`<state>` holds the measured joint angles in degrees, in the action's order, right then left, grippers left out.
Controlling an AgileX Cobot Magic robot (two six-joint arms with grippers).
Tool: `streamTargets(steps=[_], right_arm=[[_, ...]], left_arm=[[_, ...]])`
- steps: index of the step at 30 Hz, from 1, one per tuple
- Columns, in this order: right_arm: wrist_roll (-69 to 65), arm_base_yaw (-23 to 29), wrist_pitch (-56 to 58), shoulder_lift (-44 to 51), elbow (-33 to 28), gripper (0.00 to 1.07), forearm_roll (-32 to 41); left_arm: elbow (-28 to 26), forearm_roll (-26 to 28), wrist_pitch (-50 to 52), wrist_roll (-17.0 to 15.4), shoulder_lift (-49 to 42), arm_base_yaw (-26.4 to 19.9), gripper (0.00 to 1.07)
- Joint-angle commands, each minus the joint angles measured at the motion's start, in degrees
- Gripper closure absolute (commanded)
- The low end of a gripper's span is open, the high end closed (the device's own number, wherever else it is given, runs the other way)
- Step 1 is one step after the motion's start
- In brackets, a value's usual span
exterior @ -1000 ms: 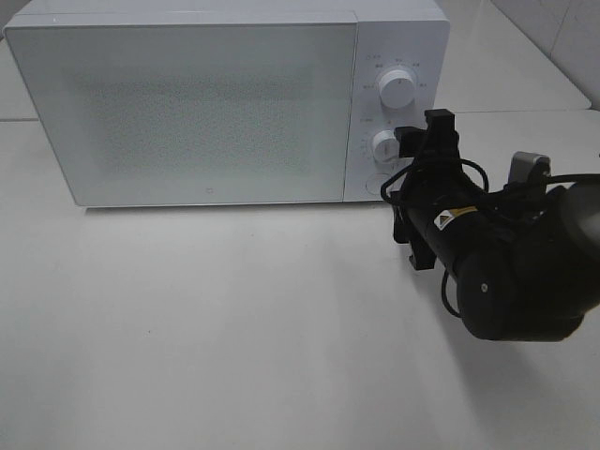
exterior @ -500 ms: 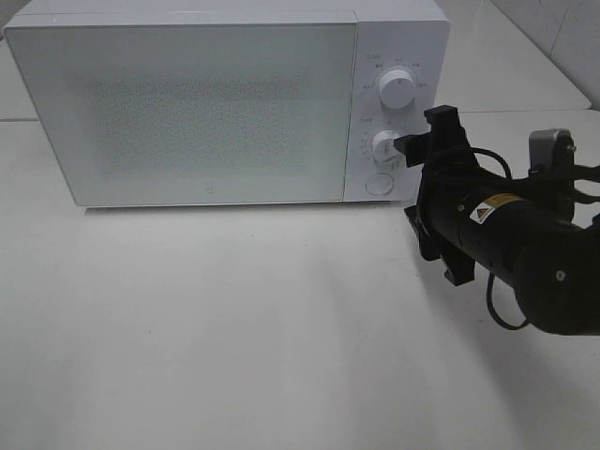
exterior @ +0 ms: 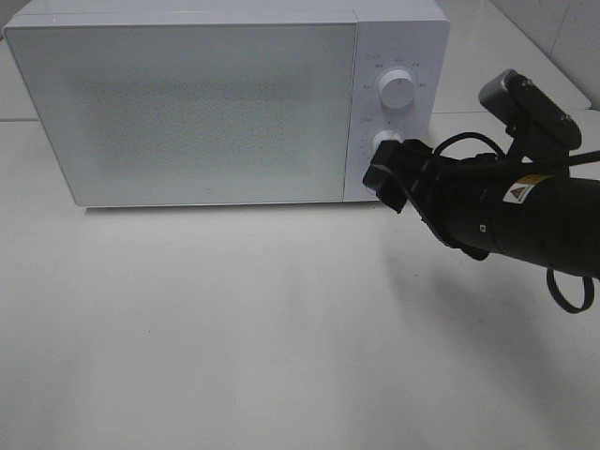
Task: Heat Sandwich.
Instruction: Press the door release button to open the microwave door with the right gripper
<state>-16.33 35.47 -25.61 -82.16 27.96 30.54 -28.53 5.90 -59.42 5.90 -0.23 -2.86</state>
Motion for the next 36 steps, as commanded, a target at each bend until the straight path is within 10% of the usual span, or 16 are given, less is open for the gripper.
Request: streamTargets(steps=[1,14,36], right_arm=[[11.06,-0.23,5.21,3.50,1.03,0.31,-0.06],[29.16,-0.23,47.21,11.23,12.03,0.31,-15.36],[29.16,-0.23,79.18,24.98,12.78,0.31,-19.94]], left_arm=[[0.23,0.17,0.34,-0.11,-1.55,0.46,0.03],[0.23,0.17,0.34,-0.11,-1.55,0.46,0.03],[0.23,0.17,0.34,-0.11,-1.55,0.46,0.03]])
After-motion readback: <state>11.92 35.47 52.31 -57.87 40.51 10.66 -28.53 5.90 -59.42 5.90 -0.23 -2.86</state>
